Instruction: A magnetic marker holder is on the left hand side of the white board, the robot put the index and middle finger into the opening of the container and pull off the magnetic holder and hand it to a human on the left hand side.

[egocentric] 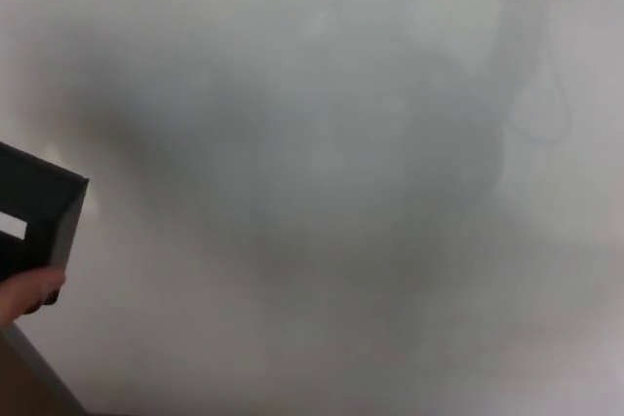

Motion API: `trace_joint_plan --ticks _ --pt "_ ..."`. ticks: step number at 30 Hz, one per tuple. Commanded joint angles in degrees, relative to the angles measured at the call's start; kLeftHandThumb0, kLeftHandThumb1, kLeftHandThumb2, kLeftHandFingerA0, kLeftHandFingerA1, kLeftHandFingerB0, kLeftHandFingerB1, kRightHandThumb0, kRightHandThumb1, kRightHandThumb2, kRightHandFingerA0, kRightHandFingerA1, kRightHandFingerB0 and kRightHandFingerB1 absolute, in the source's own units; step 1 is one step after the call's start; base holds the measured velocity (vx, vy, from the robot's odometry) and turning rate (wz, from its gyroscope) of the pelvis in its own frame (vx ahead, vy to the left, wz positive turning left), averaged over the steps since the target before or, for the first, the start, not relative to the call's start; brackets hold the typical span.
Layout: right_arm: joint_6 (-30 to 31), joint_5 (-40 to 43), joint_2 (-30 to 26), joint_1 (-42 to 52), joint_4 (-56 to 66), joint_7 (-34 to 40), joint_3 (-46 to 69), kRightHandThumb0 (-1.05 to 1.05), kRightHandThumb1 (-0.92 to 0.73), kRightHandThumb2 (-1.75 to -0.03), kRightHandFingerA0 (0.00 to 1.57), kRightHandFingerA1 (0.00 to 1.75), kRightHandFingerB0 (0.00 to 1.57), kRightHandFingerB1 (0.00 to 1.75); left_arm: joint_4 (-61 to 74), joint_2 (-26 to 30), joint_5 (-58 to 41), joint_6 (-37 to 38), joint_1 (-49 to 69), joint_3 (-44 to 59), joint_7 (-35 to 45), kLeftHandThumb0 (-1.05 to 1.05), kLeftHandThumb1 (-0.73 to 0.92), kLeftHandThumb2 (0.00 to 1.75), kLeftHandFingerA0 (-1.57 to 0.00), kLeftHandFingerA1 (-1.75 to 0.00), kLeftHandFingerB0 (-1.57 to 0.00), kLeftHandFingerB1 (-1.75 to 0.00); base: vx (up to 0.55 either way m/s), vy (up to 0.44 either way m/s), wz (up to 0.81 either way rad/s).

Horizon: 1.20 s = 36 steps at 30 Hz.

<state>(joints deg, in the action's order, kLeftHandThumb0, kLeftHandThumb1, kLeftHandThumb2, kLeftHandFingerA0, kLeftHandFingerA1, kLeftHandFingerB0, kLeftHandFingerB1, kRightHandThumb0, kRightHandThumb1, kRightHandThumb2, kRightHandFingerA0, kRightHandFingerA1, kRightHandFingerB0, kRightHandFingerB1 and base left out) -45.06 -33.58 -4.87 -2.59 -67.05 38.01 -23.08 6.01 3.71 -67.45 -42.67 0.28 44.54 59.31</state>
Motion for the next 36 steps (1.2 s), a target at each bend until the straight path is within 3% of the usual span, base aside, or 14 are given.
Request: trace_joint_plan --ticks 1,5,6,9,10,11,13,15,22,23,25,29,34,36 --pt "3.58 -2.49 -2.09 -0.04 -0.55 4.86 -1.09 -0.36 -0.61 -0.58 0.92 0.60 0.75 0.50 1.45 2.98 -15.98 -2.59 -1.39 1.17 8.68 -0.77 0.49 0.56 -0.65 -0.46 -0.43 -0.35 0.00 0.000 0.00" --pt "3.75 -2.18 -1.96 -0.35 -0.73 4.76 -1.05 -0.35 -0.60 -0.58 0.93 0.64 0.76 0.50 1.47 3.25 -15.48 -1.76 -1.46 0.44 8.69 -0.94 0.48 0.81 -0.65 -0.49 -0.38 -0.39 0.00 0.000 0.00" --pt "3.89 -2.52 -2.05 -0.42 -0.70 5.11 -1.31 -0.40 -0.49 -0.85 0.86 0.73 0.71 0.66 1.54 2.89 -15.45 -1.25 -1.36 0.49 8.35 -0.83 0.50 0.91 -0.72 -0.59 -0.39 -0.46 0.00 0.000 0.00" --pt "4.12 -2.97 -2.15 -0.62 -0.83 5.84 -1.80 -0.37 -0.58 -0.59 0.94 0.60 0.75 0.51 1.34 2.12 -16.02 -0.53 -1.06 0.11 7.56 -0.76 0.72 0.63 -0.85 -0.56 -0.50 -0.35 0.00 0.000 0.00" --pt "4.32 -2.92 -2.11 -0.70 -0.96 5.71 -1.86 -0.39 -0.48 -0.85 0.88 0.73 0.71 0.66 1.17 2.19 -16.93 -1.64 -1.13 -0.63 7.75 -0.77 0.68 0.62 -0.85 -0.53 -0.50 -0.35 0.00 0.000 0.00" --pt "4.41 -2.92 -2.09 -0.75 -1.02 5.74 -1.90 -0.40 -0.48 -0.85 0.88 0.72 0.71 0.66 0.98 2.47 -17.52 -2.50 -1.00 -1.22 7.77 -0.78 0.55 0.98 -0.83 -0.72 -0.44 -0.50 0.00 0.000 0.00" --pt "4.44 -3.04 -2.07 -0.78 -1.01 5.95 -1.99 -0.39 -0.48 -0.84 0.87 0.72 0.72 0.66 1.18 2.97 -18.15 -3.51 -0.36 -1.93 7.14 -0.74 0.61 0.59 -1.00 -0.86 -0.55 -0.36 0.00 0.000 0.00" --pt "4.63 -3.29 -2.06 -0.82 -0.94 6.28 -2.24 -0.40 -0.48 -0.85 0.87 0.72 0.72 0.66 1.68 3.75 -19.28 -5.18 1.08 -3.10 6.06 -0.75 0.61 0.59 -0.99 -0.92 -0.56 -0.36 0.00 0.000 0.00" --pt "4.77 -3.33 -2.13 -0.83 -0.80 6.46 -2.56 -0.40 -0.49 -0.84 0.87 0.72 0.71 0.66 1.03 4.97 -20.74 -5.82 2.92 -5.60 6.07 -0.70 0.56 0.58 -0.95 -0.75 -0.53 -0.36 0.00 0.000 0.00" --pt "4.90 -3.45 -2.14 -0.87 -0.79 6.63 -2.67 -0.35 -0.60 -0.58 0.93 0.58 0.76 0.50 1.03 5.25 -20.73 -5.40 3.08 -5.89 5.95 -0.71 0.44 0.85 -0.99 -0.94 -0.45 -0.49 0.00 0.000 0.00" --pt "5.06 -3.60 -2.15 -0.94 -0.82 6.81 -2.80 -0.40 -0.49 -0.84 0.88 0.72 0.71 0.66 0.98 5.81 -20.93 -5.52 3.28 -6.31 5.57 -0.67 0.53 0.58 -0.97 -0.87 -0.54 -0.37 0.00 0.000 0.00" --pt "5.25 -3.61 -2.15 -1.07 -0.98 6.73 -3.00 -0.35 -0.60 -0.58 0.93 0.57 0.76 0.50 -0.25 7.60 -21.74 -6.73 3.47 -7.89 5.42 -0.67 0.55 0.58 -0.93 -0.73 -0.55 -0.37 0.00 0.000 0.00" --pt "5.24 -3.67 -2.17 -1.06 -0.91 6.87 -3.29 -0.39 -0.48 -0.84 0.88 0.72 0.71 0.66 -1.12 7.90 -21.32 -6.11 4.27 -9.54 5.82 -0.74 0.45 0.62 -0.90 -0.63 -0.55 -0.39 0.00 0.000 0.00" --pt "5.74 -3.63 -2.07 -1.03 -0.85 6.80 -3.31 -0.35 -0.60 -0.58 0.93 0.60 0.76 0.50 -2.09 8.36 -20.40 -5.88 4.31 -10.28 6.90 -0.72 0.40 0.81 -0.77 -0.62 -0.50 -0.48 0.00 0.000 0.00"
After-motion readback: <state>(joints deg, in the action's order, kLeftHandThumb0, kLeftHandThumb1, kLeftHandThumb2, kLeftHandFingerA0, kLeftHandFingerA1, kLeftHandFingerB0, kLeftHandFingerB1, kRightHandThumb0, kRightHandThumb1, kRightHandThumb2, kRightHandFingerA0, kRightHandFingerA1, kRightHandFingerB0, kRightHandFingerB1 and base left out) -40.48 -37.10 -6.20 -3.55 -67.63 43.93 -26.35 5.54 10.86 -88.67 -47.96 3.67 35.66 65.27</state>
